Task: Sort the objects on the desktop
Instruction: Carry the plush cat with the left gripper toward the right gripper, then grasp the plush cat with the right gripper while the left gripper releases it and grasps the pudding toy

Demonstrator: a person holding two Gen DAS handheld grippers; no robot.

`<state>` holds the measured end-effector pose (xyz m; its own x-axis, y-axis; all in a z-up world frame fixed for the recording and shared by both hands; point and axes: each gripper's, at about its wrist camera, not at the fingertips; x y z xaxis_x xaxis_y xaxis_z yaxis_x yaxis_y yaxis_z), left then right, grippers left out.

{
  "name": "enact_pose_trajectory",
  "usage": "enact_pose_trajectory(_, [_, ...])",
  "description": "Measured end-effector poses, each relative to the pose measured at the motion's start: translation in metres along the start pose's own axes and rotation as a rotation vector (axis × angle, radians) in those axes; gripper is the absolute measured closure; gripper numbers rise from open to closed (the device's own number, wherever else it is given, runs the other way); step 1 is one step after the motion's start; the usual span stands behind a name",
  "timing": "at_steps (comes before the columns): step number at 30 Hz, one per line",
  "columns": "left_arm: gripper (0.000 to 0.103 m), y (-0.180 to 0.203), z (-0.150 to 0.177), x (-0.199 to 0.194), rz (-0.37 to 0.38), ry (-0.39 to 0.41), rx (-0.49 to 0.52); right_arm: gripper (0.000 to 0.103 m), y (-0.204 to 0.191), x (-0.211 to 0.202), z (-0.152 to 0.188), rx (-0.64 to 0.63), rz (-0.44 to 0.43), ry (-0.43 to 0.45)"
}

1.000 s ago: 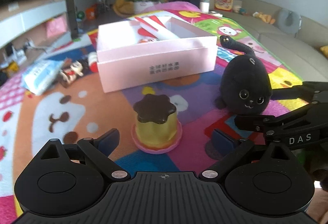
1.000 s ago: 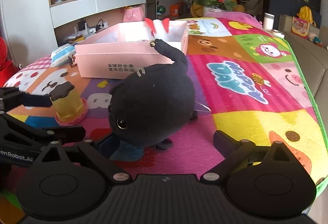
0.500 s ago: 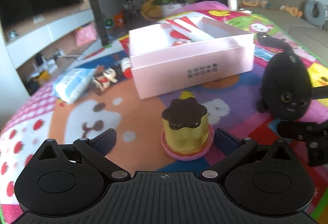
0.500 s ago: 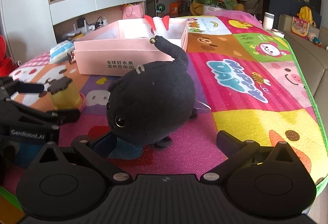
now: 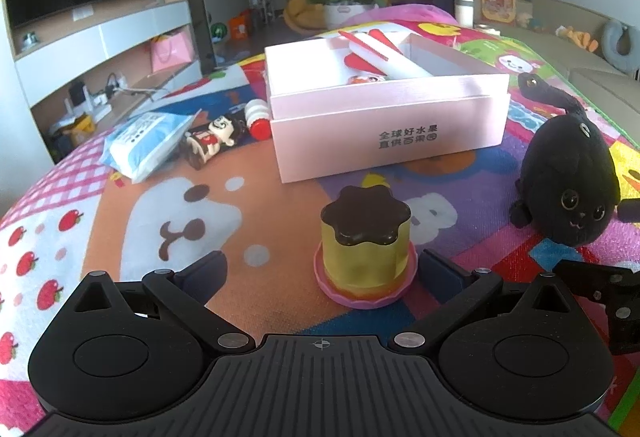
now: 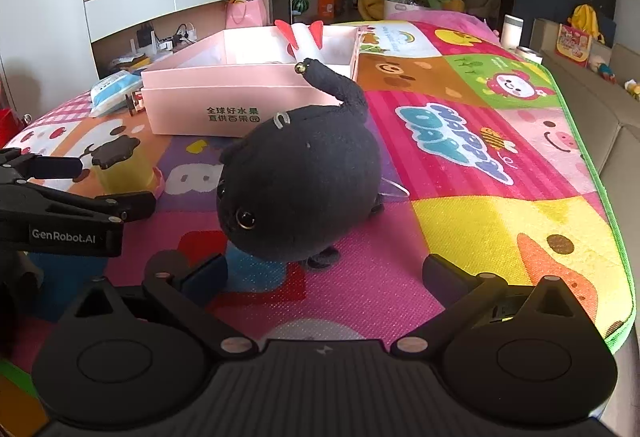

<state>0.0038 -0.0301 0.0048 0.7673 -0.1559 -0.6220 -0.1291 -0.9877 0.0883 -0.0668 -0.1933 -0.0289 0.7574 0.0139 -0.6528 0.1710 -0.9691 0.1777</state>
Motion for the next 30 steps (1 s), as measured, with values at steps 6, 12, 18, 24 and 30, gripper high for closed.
enact_pose_trajectory(6, [0.0,-0.004,-0.001,0.002,0.016,-0.015,-0.029,0.0,0.0,-0.001,0.002,-0.009,0.004,0.014])
enact_pose_trajectory(12, [0.0,-0.011,-0.002,0.004,0.039,-0.039,-0.076,0.0,0.004,-0.003,-0.001,-0.015,-0.04,0.023])
enact_pose_trajectory(18, [0.0,-0.011,-0.002,0.003,0.04,-0.039,-0.077,0.0,0.002,-0.01,-0.019,-0.068,0.007,0.157])
enact_pose_trajectory(24, [0.0,-0.009,0.0,-0.003,0.087,-0.005,-0.049,0.014,0.013,0.016,-0.038,0.045,-0.056,0.092])
enact_pose_trajectory(30, [0.0,0.002,-0.003,0.003,0.081,-0.032,0.01,0.021,0.012,0.009,-0.03,0.051,-0.085,0.072])
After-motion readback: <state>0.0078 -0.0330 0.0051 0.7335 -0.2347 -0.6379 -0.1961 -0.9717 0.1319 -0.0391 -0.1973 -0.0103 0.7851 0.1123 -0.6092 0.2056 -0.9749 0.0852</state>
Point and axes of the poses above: each gripper's, at about its wrist camera, not at the fingertips, and x roughly the way its jaws point, y to its right, z to its underside, and after that the axes turned 14 degrees about -x, right-handed
